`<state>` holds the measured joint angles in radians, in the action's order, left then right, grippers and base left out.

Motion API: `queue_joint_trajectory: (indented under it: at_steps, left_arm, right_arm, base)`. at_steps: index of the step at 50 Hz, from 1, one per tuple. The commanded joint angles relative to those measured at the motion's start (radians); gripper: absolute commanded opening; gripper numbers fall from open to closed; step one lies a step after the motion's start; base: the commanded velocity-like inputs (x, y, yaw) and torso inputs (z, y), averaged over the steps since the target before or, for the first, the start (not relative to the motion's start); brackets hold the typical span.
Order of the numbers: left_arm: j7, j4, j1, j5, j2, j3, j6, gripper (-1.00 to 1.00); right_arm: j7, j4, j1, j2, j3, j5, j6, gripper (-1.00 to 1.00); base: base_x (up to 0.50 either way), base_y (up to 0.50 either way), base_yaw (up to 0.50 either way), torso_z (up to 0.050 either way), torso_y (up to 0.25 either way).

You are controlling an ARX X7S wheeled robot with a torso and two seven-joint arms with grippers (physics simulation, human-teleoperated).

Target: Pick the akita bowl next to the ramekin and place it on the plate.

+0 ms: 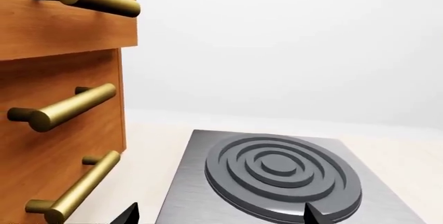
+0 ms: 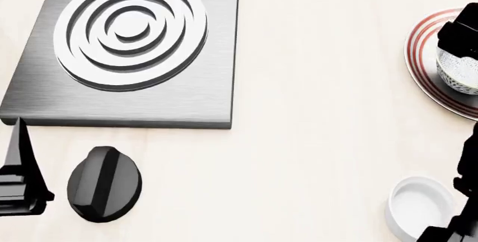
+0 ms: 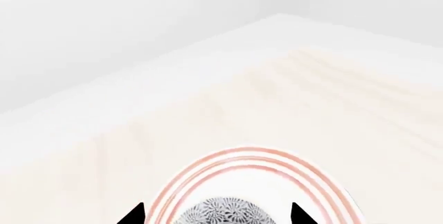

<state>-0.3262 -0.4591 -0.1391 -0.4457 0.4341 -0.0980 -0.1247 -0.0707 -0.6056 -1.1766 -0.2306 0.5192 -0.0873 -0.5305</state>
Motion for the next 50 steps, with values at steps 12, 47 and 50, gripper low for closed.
queue_joint_trajectory:
  at_steps: [12,47,50]
  left_arm:
    - [-0.034,0.026,-0.024,-0.005,-0.018,0.008,-0.012,1.00]
    - [-0.105,0.003,-0.039,-0.051,-0.056,0.052,-0.003,1.00]
    - [-0.097,0.010,-0.036,-0.056,-0.049,0.061,0.004,1.00]
  right_arm:
    - [-0.051,0.455,0.410,0.144,-0.105,-0.036,0.189,1.00]
    - [0.076,0.695,0.680,0.192,-0.447,0.002,0.391,1.00]
    - [0.079,0.713,0.703,0.184,-0.484,-0.019,0.387,1.00]
  base:
    - [0.00,0.00,0.00,0.000,0.000]
    - [0.00,0.00,0.00,0.000,0.000]
    - [0.00,0.00,0.00,0.000,0.000]
